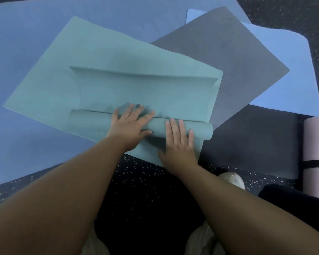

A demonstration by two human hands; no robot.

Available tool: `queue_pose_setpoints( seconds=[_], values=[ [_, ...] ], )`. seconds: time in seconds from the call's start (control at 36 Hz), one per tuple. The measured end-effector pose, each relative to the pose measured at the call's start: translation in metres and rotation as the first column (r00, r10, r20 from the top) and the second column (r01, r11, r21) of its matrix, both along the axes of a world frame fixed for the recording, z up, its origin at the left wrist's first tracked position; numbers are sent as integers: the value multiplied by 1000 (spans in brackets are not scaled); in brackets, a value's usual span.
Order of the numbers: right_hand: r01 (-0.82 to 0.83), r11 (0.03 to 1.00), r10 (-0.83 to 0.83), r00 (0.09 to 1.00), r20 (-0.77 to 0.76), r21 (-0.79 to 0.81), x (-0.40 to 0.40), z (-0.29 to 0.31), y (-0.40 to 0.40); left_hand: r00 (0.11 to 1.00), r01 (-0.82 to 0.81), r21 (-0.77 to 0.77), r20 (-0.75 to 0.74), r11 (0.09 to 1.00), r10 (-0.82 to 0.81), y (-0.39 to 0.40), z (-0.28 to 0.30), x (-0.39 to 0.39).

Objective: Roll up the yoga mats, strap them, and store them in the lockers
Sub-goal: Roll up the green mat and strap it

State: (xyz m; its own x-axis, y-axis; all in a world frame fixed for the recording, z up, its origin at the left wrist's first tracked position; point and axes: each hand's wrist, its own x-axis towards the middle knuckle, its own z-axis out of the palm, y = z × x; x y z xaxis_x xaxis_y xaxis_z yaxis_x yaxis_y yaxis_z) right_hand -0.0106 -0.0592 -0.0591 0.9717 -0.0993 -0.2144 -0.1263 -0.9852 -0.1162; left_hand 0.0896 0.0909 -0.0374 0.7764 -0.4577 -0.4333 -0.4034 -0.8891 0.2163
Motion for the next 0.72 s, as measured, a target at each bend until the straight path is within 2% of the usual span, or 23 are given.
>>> queue_pose_setpoints(
  seconds=[0.14, 0.31, 0.47, 0.56, 0.72],
  values=[
    [-39, 996, 55, 978, -200, 81, 21, 13, -11, 992, -21, -60, 122, 998, 28, -4, -4, -9],
    [-33, 998, 46, 968, -247, 54, 45, 21, -16, 917, 133, -184, 396, 974, -50, 11, -23, -13],
    [-41, 998, 50, 962, -269, 39, 58, 25, -21, 814, 150, -278, 580, 949, 42, 20, -39, -26],
    [-42, 998, 51, 960, -275, 38, 66, 26, -23, 823, 141, -203, 569, 969, 0, 24, -43, -30],
    [-51, 996, 65, 968, -242, 67, 93, 30, -32, 911, -12, -185, 403, 983, 87, 10, -28, -18]
  ],
)
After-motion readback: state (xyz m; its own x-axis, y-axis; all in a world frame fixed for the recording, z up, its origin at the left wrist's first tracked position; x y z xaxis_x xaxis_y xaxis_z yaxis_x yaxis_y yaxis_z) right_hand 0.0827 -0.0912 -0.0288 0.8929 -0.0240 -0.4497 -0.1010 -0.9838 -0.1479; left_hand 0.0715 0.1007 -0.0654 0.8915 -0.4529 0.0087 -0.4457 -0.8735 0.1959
